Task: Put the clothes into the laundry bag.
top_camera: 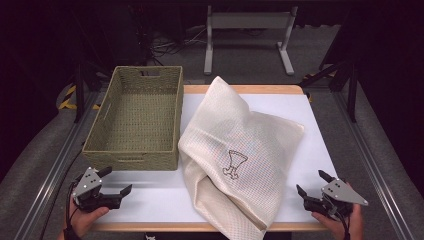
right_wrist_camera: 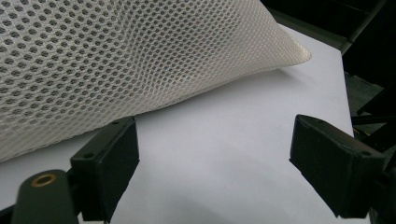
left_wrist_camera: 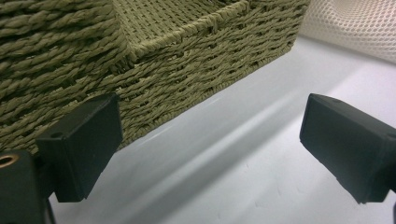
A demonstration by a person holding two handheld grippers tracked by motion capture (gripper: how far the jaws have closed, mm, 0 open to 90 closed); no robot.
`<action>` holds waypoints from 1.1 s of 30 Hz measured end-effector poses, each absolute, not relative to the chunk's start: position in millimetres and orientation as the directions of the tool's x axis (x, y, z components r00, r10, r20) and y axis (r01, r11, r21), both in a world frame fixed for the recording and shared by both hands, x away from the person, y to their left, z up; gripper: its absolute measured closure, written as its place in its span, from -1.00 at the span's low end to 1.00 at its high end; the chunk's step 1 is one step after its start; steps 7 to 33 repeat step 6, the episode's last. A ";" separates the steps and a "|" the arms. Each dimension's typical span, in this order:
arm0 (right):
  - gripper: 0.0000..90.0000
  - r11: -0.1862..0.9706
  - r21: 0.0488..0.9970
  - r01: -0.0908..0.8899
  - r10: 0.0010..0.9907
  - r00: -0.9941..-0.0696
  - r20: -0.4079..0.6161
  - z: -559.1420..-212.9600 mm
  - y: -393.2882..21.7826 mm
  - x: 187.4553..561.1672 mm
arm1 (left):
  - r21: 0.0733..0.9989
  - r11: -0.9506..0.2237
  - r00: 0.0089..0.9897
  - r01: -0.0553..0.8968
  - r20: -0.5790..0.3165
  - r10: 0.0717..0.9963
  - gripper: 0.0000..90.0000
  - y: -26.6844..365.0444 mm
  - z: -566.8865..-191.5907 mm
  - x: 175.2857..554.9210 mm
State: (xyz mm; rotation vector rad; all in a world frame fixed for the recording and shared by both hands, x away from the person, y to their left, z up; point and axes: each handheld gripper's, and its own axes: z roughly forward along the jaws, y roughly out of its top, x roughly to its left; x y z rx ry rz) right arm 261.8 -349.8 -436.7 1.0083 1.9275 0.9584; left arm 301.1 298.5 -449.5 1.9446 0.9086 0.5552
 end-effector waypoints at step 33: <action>-0.64 0.408 0.856 0.316 0.873 -0.410 -0.265 -436.9 -350.8 261.7 | 0.864 -0.337 0.633 0.374 0.028 0.774 -0.87 297.2 -449.8 302.3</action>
